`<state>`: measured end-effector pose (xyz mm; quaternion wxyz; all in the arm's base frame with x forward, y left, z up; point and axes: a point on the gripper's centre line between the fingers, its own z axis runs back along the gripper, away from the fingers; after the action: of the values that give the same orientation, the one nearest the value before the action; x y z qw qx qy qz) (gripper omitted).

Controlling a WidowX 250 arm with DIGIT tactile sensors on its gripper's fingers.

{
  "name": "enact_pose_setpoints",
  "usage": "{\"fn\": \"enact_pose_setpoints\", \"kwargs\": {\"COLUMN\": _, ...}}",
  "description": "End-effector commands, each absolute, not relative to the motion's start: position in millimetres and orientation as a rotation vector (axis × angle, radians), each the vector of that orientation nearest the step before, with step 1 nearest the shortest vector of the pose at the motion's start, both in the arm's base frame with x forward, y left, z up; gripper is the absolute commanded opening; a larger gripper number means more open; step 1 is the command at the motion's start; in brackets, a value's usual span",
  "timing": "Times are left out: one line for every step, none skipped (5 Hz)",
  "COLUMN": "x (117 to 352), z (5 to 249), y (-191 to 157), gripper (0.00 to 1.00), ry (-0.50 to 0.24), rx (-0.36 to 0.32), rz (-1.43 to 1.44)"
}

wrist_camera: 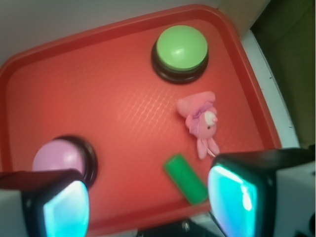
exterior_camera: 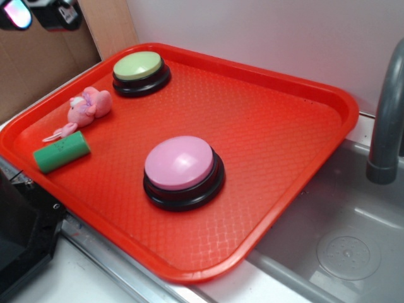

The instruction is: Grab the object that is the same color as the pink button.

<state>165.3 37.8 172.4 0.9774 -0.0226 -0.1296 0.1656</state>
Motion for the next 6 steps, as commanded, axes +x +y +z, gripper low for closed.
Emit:
{"fn": "enact_pose_setpoints", "kwargs": {"x": 188, "z": 130, "y": 78, "gripper": 1.00, "ry": -0.303, "rx": -0.040, "rz": 0.403}}
{"fn": "enact_pose_setpoints", "kwargs": {"x": 194, "z": 102, "y": 93, "gripper": 1.00, "ry": -0.279, "rx": -0.045, "rz": 0.398}}
{"fn": "enact_pose_setpoints", "kwargs": {"x": 198, "z": 75, "y": 99, "gripper": 1.00, "ry": -0.248, "rx": 0.023, "rz": 0.396}}
{"fn": "enact_pose_setpoints", "kwargs": {"x": 201, "z": 54, "y": 100, "gripper": 1.00, "ry": -0.218, "rx": 0.017, "rz": 0.377}}
{"fn": "enact_pose_setpoints", "kwargs": {"x": 201, "z": 38, "y": 98, "gripper": 1.00, "ry": -0.186, "rx": -0.009, "rz": 0.365}}
{"fn": "enact_pose_setpoints", "kwargs": {"x": 200, "z": 29, "y": 94, "gripper": 0.74, "ry": -0.185, "rx": -0.015, "rz": 0.360}}
